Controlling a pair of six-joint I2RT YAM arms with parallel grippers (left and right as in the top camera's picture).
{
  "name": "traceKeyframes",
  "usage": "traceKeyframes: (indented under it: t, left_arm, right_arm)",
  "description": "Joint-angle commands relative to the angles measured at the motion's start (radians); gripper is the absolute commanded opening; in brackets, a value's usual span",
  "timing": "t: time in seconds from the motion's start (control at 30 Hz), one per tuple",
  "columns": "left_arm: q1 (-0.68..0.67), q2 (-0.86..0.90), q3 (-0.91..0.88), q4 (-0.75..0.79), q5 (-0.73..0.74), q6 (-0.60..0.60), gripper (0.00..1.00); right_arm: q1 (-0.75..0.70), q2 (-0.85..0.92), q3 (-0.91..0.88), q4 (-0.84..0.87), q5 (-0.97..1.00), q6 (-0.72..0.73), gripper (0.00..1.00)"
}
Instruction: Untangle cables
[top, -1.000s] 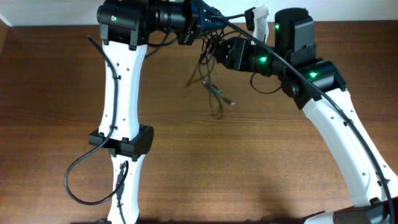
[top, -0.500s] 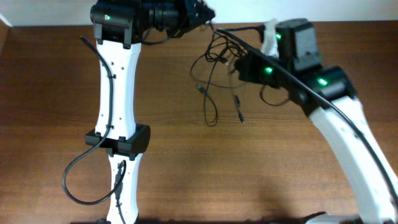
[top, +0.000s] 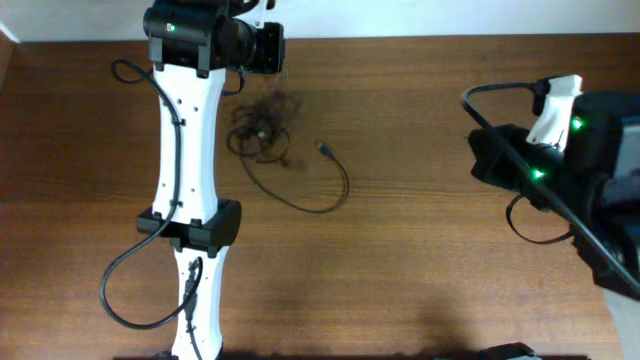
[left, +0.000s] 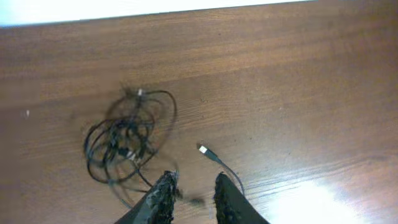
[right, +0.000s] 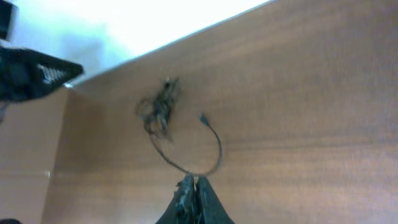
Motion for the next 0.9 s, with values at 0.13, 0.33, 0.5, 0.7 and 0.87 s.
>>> traceKeyframes:
  t: [0.13, 0.33, 0.5, 0.7, 0.87]
  left_arm:
    - [-0.008, -0.002, -0.024, -0.002, 0.019, 0.138, 0.33]
    - [0.024, 0.073, -0.03, -0.003, -0.089, 0.046, 0.51]
    - [0.057, 0.138, -0.086, -0.002, -0.09, 0.042, 0.46]
    - [0.063, 0.254, -0.138, -0.003, -0.091, -0.014, 0.42]
    - [0.055, 0.351, -0.138, 0.008, -0.088, -0.044, 0.33]
  right_arm:
    - [0.001, 0.142, 0.002, -0.026, -0.088, -0.069, 0.04]
    - [0.001, 0.23, 0.002, -0.062, -0.092, -0.114, 0.04]
    - [0.001, 0.273, 0.002, -0.077, -0.092, -0.137, 0.13]
    - [0.001, 0.281, 0.002, -0.075, -0.084, -0.166, 0.33]
    - [0.001, 0.281, 0.002, -0.074, -0.084, -0.166, 0.36]
